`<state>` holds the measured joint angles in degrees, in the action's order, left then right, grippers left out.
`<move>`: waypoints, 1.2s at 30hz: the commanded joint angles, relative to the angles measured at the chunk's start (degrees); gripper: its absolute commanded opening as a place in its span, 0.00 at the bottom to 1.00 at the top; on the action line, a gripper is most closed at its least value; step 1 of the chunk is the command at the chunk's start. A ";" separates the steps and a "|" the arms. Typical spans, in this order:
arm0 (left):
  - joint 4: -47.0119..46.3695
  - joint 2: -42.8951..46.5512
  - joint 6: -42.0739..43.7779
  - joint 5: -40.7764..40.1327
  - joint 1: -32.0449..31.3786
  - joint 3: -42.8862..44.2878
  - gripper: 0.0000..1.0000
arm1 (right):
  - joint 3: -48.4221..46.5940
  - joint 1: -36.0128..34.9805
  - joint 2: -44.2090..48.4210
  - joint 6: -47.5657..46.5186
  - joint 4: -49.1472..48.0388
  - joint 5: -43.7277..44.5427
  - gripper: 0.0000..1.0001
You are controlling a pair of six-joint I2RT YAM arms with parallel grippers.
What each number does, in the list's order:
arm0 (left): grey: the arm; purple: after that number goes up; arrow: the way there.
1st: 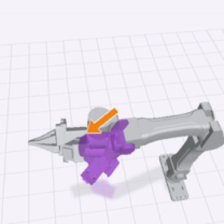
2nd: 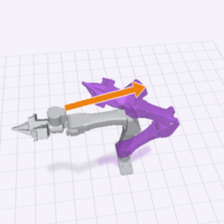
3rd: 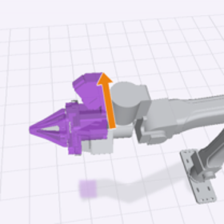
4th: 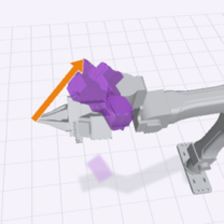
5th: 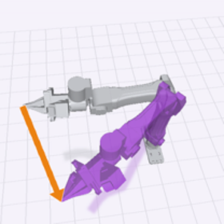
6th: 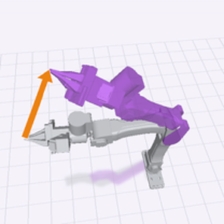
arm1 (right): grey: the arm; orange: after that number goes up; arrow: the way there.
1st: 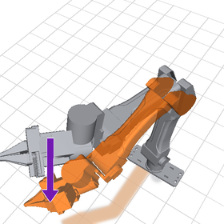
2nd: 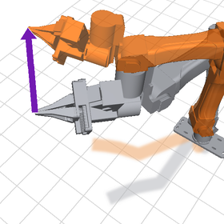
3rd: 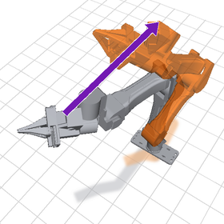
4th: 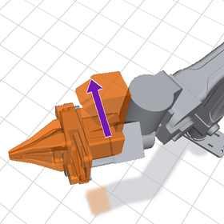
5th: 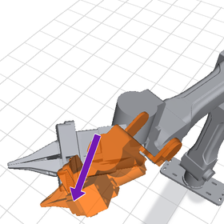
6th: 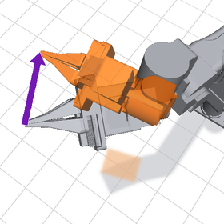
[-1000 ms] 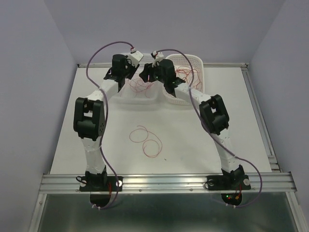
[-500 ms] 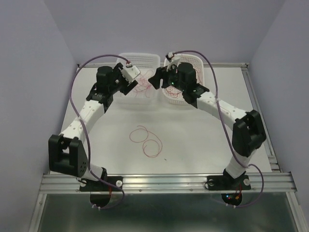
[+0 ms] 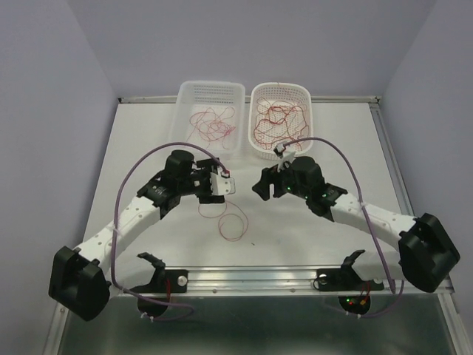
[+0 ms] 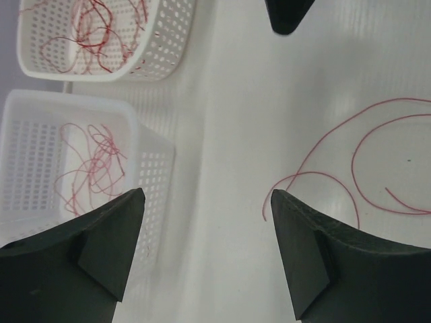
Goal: Untangle the cables
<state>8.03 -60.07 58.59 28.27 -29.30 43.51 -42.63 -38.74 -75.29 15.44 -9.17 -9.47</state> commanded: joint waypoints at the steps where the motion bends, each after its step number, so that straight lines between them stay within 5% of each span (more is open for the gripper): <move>1: 3.39 -7.05 2.94 1.53 -1.63 2.19 0.84 | 5.88 -0.55 8.39 3.01 -4.37 2.79 0.76; 15: 7.79 -23.33 4.34 -2.25 -3.22 8.96 0.84 | 9.14 -0.99 12.27 4.07 -5.86 2.00 0.76; 36: 16.05 -38.27 6.98 -1.64 -3.40 17.40 0.57 | 11.78 -1.07 16.58 4.42 -6.74 2.80 0.76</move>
<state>22.44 -98.70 64.66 25.06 -32.32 59.42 -31.97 -39.13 -59.16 19.53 -12.56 -7.31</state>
